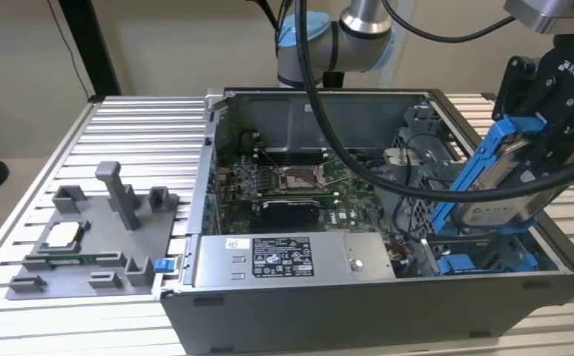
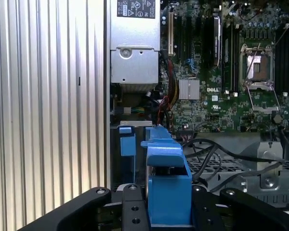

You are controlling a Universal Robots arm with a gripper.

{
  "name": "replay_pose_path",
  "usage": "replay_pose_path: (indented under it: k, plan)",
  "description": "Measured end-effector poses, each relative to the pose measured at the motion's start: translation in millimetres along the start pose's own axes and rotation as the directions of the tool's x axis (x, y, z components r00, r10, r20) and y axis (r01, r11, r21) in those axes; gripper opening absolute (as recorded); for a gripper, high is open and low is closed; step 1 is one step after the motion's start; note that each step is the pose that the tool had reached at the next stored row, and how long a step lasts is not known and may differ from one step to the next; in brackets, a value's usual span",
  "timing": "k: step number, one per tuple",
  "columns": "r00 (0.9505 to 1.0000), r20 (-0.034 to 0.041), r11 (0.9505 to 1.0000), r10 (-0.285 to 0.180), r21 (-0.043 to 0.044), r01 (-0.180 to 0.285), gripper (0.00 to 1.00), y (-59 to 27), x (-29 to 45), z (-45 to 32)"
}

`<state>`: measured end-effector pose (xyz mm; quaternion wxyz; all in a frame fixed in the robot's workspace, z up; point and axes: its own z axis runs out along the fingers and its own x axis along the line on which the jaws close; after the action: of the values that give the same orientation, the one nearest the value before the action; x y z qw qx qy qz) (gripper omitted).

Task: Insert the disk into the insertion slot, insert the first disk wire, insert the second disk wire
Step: 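Insert the disk into the insertion slot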

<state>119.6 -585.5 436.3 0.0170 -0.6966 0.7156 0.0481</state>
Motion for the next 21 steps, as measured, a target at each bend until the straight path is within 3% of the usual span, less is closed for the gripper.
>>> replay_pose_path:
  k: [4,10,21]
  plan:
    - [1.0000,0.0011,1.0000,0.000,-0.0004,0.000,0.00,0.0,0.0,0.3]
    - [1.0000,0.0021,0.9999,0.001,-0.0103,-0.001,0.00,-2.7,3.6,5.6]
    - [1.0000,0.0022,0.9998,0.002,-0.0177,-0.002,0.00,-8.2,9.3,20.0]
